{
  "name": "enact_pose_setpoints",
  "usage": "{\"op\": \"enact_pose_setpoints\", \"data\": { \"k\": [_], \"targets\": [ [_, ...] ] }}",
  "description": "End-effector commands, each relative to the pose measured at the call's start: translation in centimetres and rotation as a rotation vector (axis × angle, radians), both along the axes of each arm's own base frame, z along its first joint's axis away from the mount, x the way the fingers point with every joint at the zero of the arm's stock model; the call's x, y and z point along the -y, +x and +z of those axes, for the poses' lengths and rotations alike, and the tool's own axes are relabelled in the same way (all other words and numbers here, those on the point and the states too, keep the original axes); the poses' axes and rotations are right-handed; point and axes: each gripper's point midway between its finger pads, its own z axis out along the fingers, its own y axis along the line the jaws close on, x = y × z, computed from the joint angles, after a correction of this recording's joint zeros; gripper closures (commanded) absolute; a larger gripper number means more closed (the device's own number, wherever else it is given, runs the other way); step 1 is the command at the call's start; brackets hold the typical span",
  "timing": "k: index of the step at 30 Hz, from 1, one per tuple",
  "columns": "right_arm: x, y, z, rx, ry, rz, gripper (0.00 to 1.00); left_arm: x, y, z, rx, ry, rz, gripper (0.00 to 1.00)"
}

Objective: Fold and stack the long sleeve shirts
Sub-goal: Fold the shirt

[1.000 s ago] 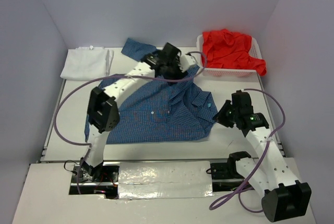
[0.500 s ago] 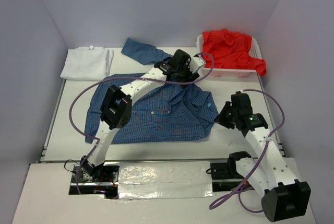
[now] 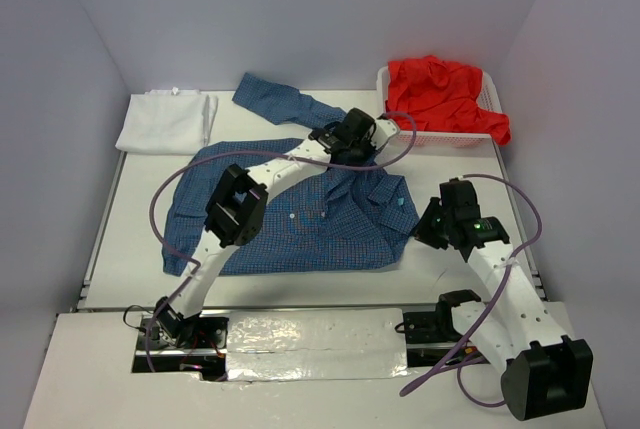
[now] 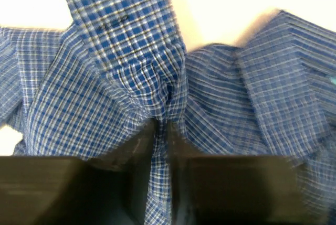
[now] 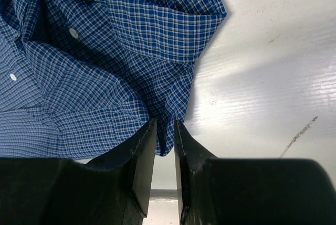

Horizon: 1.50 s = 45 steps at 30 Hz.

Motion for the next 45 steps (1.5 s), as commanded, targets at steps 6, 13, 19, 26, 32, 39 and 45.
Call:
{"op": "enact_pose_setpoints", "data": {
  "k": [6, 13, 19, 26, 32, 39, 45],
  "targets": [
    [0.2, 1.2, 0.8, 0.05, 0.007, -0.018, 0.73, -2.2, 2.4, 2.6, 0.146, 0.086, 0.083, 1.0],
    [-0.6, 1.3, 1.0, 0.073, 0.046, 0.012, 0.77, -4.3, -0.6, 11.1, 0.153, -0.095, -0.113, 1.0],
    [-0.9, 1.5, 2.0, 0.095, 0.038, 0.062, 0.79, -5.6, -3.6, 12.0, 0.095, -0.116, -0.323, 1.0],
    [-3.6, 3.6, 7.9, 0.305, 0.093, 0.284, 0.64, -5.7, -10.1, 11.1, 0.008, -0.141, -0.638, 1.0],
    [-6.3, 6.3, 14.9, 0.542, 0.134, 0.491, 0.24, -5.4, -12.0, 11.4, 0.007, -0.175, -0.739, 1.0],
    [-7.6, 8.7, 17.2, 0.691, -0.056, 0.769, 0.11, -5.6, -12.0, 11.6, 0.027, -0.168, -0.748, 1.0],
    [-10.6, 8.7, 12.7, 0.598, -0.106, 0.865, 0.11, -5.2, -10.6, 11.7, 0.035, -0.174, -0.673, 1.0]
  ]
}}
